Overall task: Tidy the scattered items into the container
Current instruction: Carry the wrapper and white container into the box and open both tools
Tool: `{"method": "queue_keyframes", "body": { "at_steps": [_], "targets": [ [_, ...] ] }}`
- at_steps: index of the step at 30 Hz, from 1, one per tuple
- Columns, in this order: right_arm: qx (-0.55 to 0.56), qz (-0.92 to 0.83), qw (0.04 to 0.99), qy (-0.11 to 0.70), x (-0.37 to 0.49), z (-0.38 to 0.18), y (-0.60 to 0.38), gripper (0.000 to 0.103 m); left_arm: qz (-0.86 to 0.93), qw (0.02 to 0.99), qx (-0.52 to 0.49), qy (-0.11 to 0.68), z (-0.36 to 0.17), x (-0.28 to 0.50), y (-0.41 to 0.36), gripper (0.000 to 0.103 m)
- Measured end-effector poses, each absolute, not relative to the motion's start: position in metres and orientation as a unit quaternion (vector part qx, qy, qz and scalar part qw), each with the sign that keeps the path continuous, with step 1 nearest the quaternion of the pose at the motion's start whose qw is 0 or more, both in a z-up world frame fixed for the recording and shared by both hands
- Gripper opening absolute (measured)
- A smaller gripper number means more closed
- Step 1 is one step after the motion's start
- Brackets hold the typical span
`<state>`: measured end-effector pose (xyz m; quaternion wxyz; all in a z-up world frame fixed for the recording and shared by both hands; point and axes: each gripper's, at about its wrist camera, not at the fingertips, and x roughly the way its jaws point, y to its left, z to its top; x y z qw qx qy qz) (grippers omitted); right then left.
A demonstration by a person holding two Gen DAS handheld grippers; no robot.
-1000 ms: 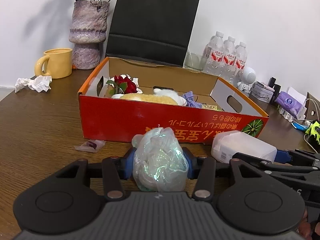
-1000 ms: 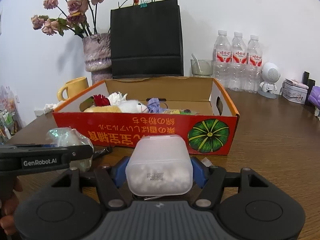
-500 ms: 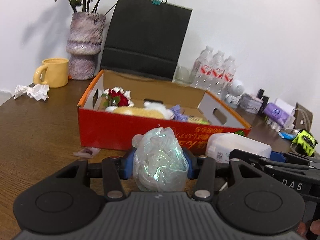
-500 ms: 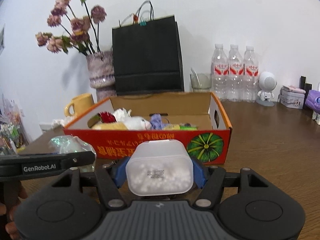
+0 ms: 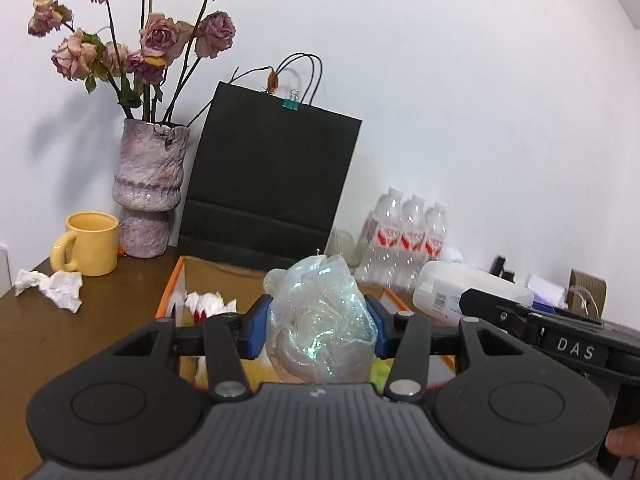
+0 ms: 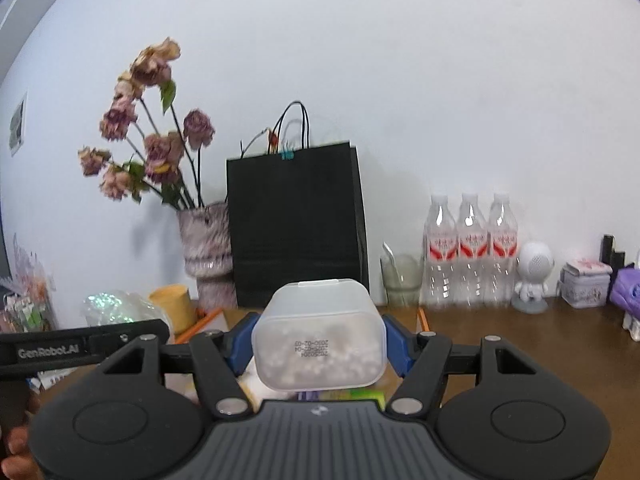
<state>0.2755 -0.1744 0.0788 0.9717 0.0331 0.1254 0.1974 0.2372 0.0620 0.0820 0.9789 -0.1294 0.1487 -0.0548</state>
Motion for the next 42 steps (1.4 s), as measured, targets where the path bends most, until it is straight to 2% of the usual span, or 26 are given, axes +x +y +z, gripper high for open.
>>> {"method": "queue_keyframes", "body": {
  "at_steps": [4, 13, 20, 21, 22, 23, 24, 25, 32, 34, 42],
  "targets": [
    [0.042, 0.197, 0.969, 0.141, 0.309, 0.072, -0.167, 0.064, -0.048, 0.975, -0.147, 0.159, 0.075, 0.272, 0.065, 0.049],
    [0.029, 0.191, 0.961, 0.200, 0.384, 0.040, -0.143, 0.064, -0.020, 0.975, -0.116, 0.190, 0.049, 0.336, 0.069, 0.049],
    [0.011, 0.185, 0.954, 0.234, 0.409, 0.018, -0.134, 0.064, -0.015, 0.971, -0.103, 0.216, 0.034, 0.363, 0.073, 0.052],
    [0.010, 0.185, 0.953, 0.239, 0.411, 0.016, -0.134, 0.064, -0.014, 0.970, -0.099, 0.220, 0.032, 0.365, 0.073, 0.058],
    [0.011, 0.186, 0.952, 0.244, 0.413, 0.013, -0.134, 0.064, -0.010, 0.970, -0.097, 0.223, 0.030, 0.367, 0.073, 0.074],
    [0.014, 0.185, 0.951, 0.249, 0.415, 0.011, -0.135, 0.065, -0.004, 0.969, -0.094, 0.229, 0.028, 0.369, 0.072, 0.083],
    [0.017, 0.182, 0.949, 0.256, 0.417, 0.010, -0.135, 0.075, 0.006, 0.968, -0.091, 0.233, 0.025, 0.370, 0.072, 0.097],
    [0.020, 0.177, 0.949, 0.261, 0.418, 0.009, -0.136, 0.089, 0.014, 0.968, -0.088, 0.233, 0.024, 0.371, 0.072, 0.103],
    [0.017, 0.168, 0.945, 0.280, 0.421, 0.007, -0.138, 0.092, 0.032, 0.964, -0.097, 0.244, 0.021, 0.373, 0.076, 0.103],
    [0.014, 0.167, 0.945, 0.280, 0.421, 0.007, -0.137, 0.099, 0.035, 0.964, -0.095, 0.245, 0.022, 0.373, 0.076, 0.103],
    [0.005, 0.168, 0.947, 0.274, 0.416, 0.010, -0.136, 0.099, 0.031, 0.966, -0.092, 0.241, 0.025, 0.370, 0.074, 0.103]
  ]
}}
